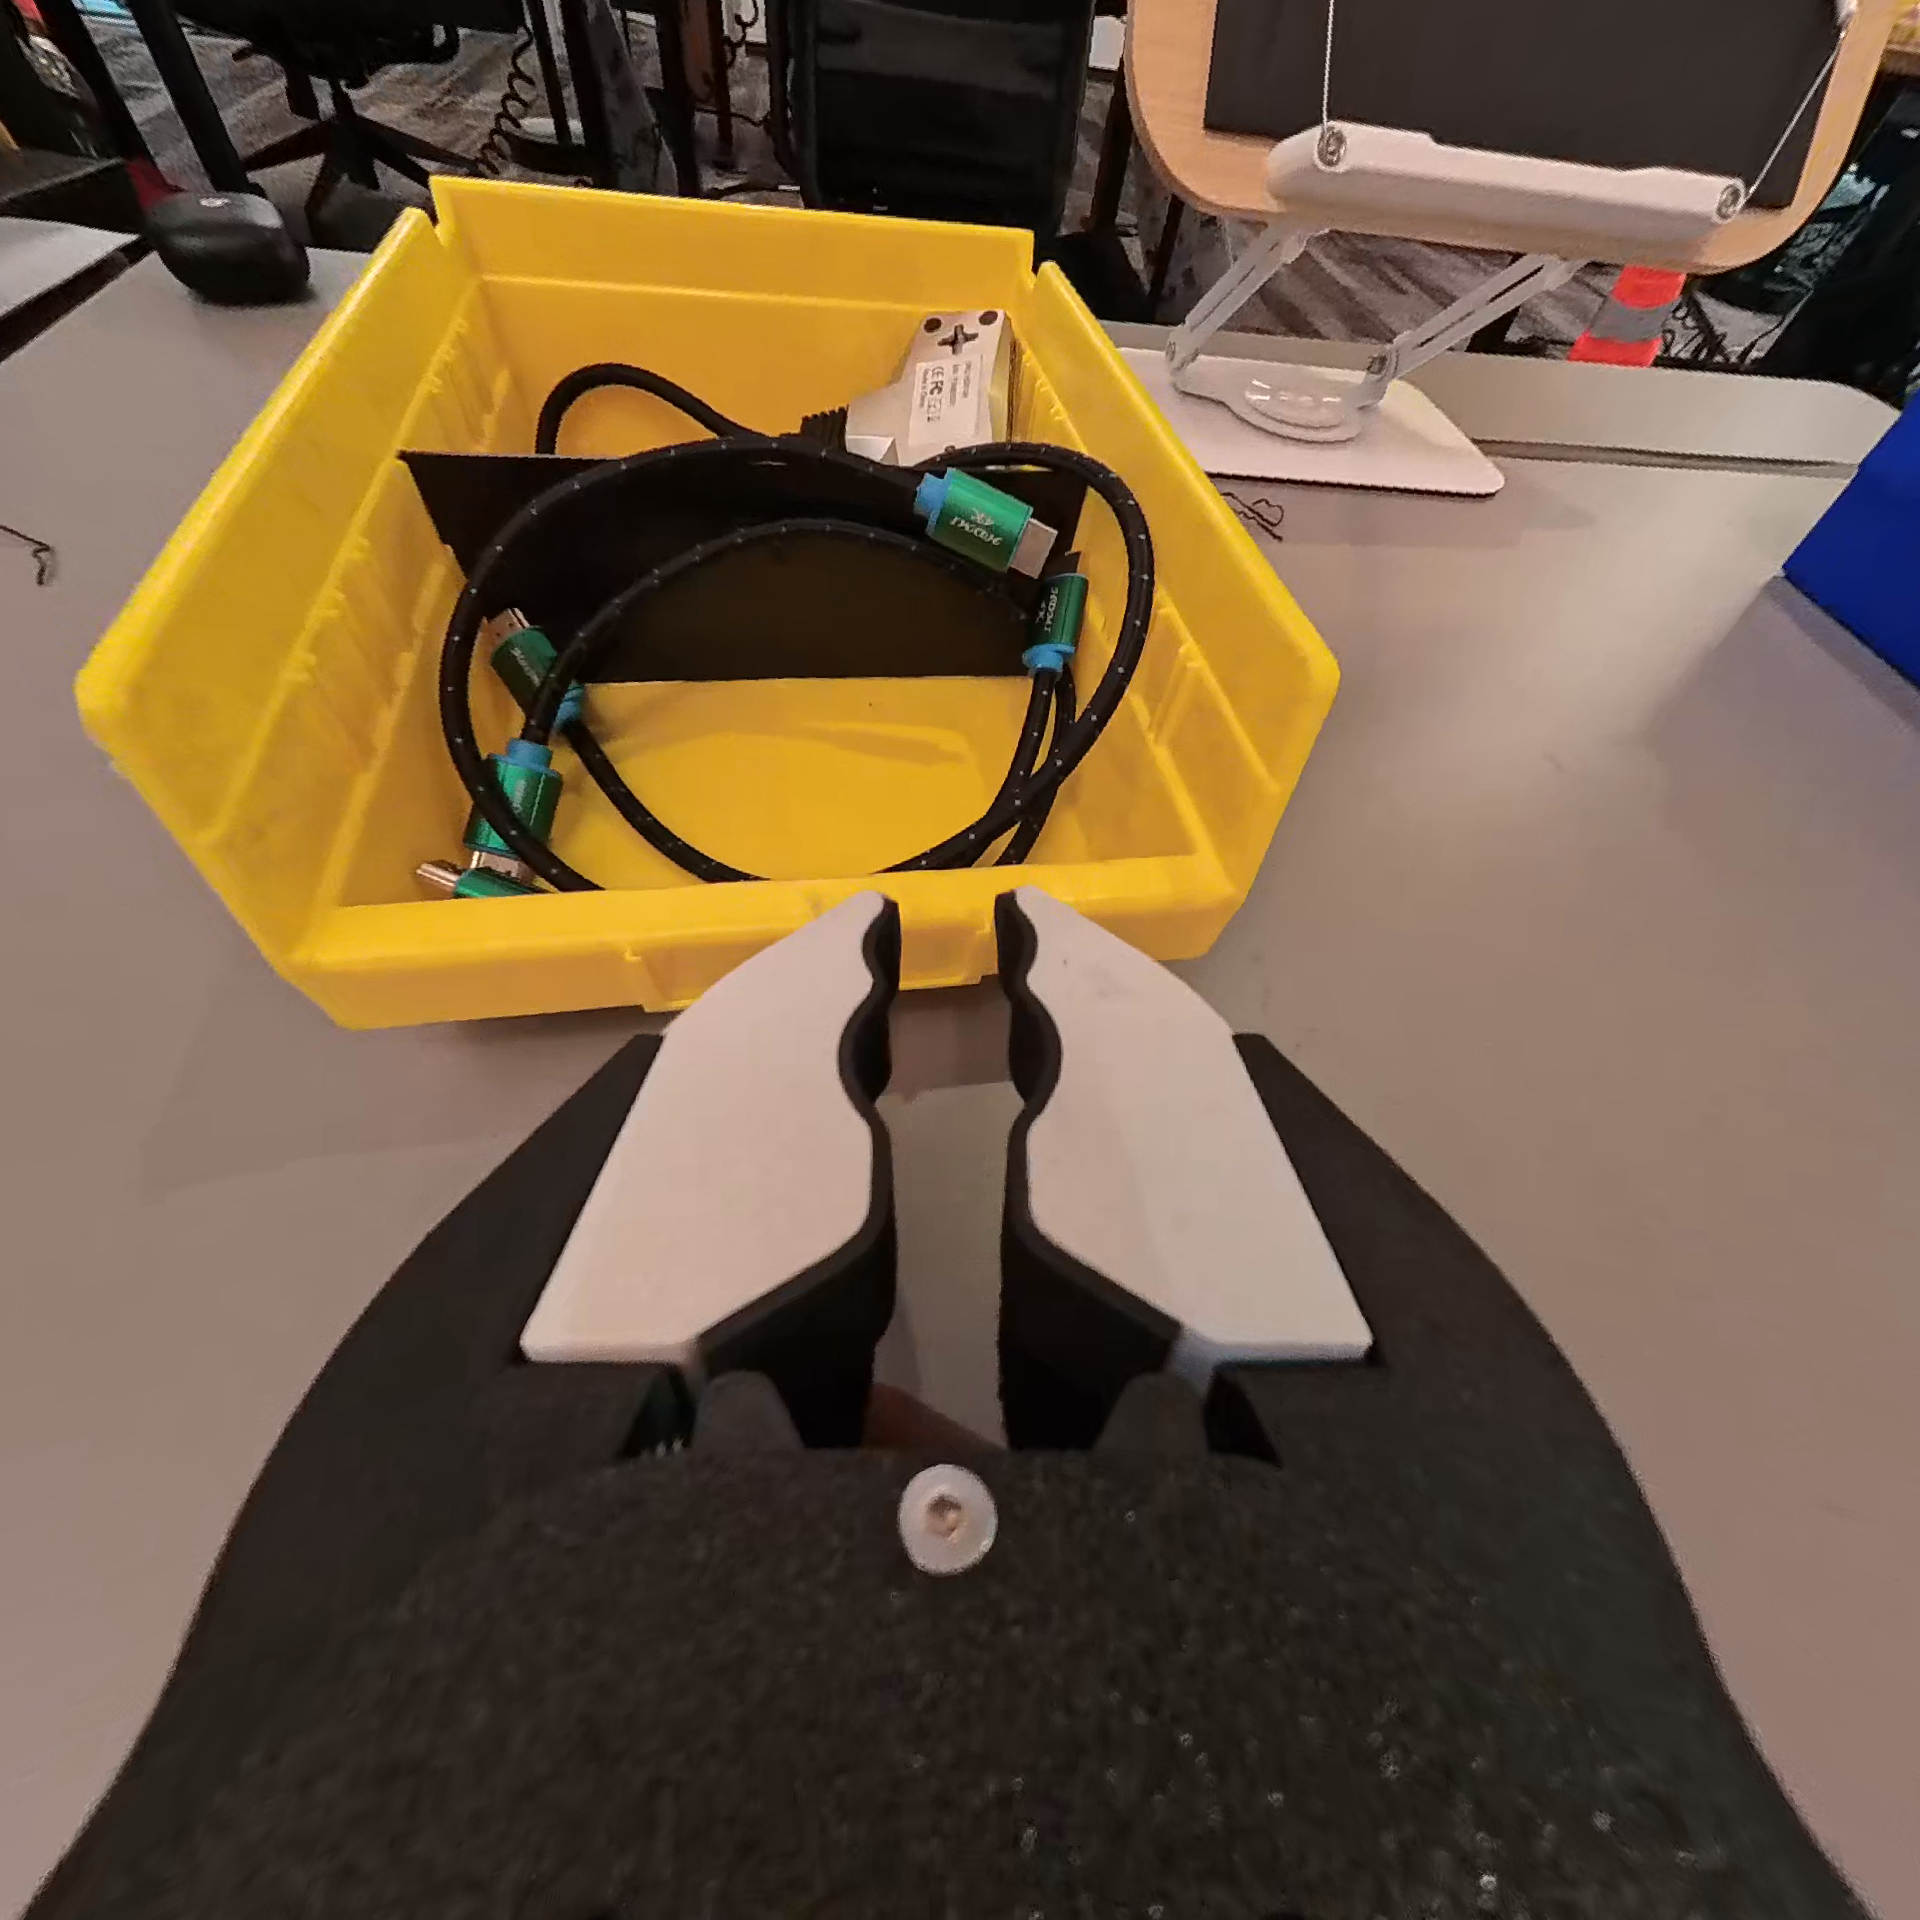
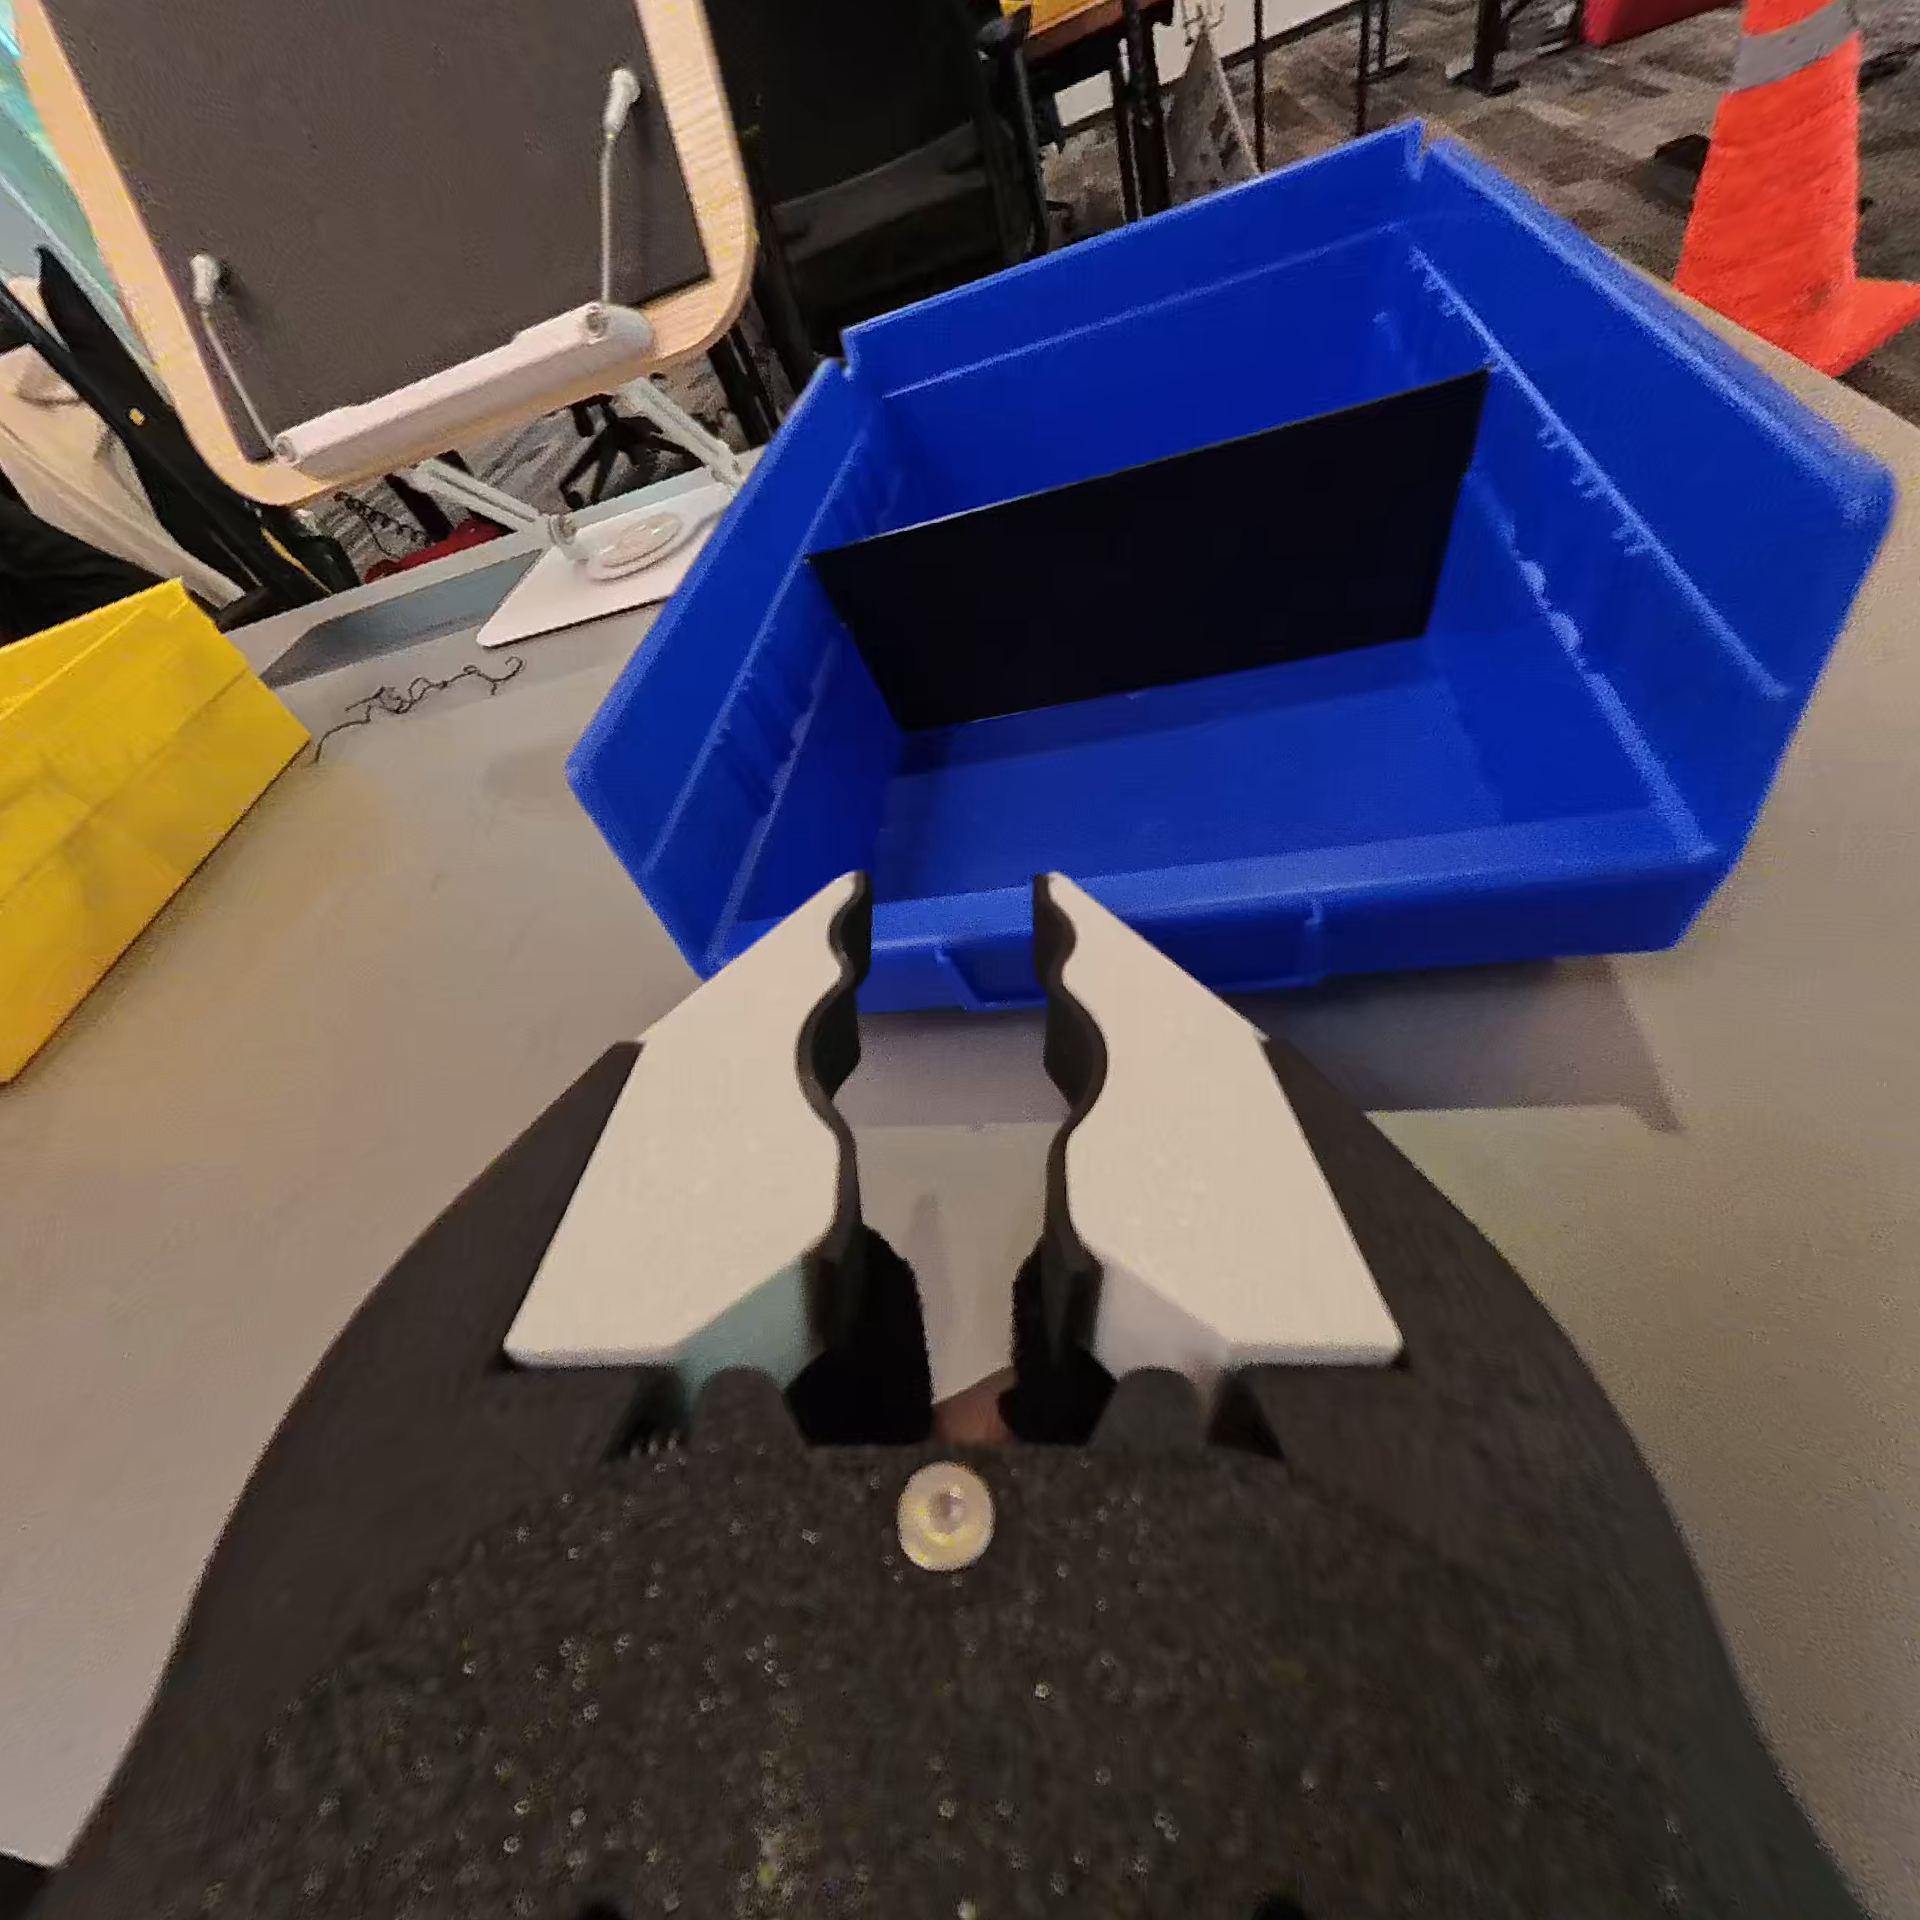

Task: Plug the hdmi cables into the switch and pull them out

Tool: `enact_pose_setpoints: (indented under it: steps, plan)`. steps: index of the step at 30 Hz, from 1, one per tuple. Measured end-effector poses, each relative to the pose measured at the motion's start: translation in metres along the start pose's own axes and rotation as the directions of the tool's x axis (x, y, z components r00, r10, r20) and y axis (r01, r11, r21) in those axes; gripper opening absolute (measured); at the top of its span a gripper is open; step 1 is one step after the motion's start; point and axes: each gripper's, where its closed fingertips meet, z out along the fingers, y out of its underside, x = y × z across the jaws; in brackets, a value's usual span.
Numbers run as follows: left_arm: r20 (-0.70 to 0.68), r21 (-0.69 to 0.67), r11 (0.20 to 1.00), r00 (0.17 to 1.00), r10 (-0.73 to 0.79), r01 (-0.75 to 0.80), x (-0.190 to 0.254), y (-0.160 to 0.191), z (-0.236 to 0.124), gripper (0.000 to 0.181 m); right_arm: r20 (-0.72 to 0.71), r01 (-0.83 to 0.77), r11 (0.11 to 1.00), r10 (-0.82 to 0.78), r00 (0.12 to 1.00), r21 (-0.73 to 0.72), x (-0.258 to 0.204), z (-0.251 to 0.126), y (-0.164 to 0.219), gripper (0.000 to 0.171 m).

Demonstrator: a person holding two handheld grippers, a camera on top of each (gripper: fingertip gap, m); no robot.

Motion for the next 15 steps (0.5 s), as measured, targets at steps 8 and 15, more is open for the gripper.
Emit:
enact_pose_setpoints:
  steps: [8, 15]
  plan:
    - [-0.029, -0.019, 1.0, 0.999, -0.022, 0.021, 0.005, 0.003, 0.003, 0.017, -0.063, -0.028, 1.0, 0.028, 0.998, 0.013, 0.017, -0.003, -0.005, 0.03]
    - [-0.053, -0.064, 0.997, 0.998, -0.037, 0.033, -0.002, 0.016, -0.008, 0.018, -0.03, 0.162, 0.977, -0.159, 0.987, 0.141, -0.03, -0.012, -0.025, 0.029]
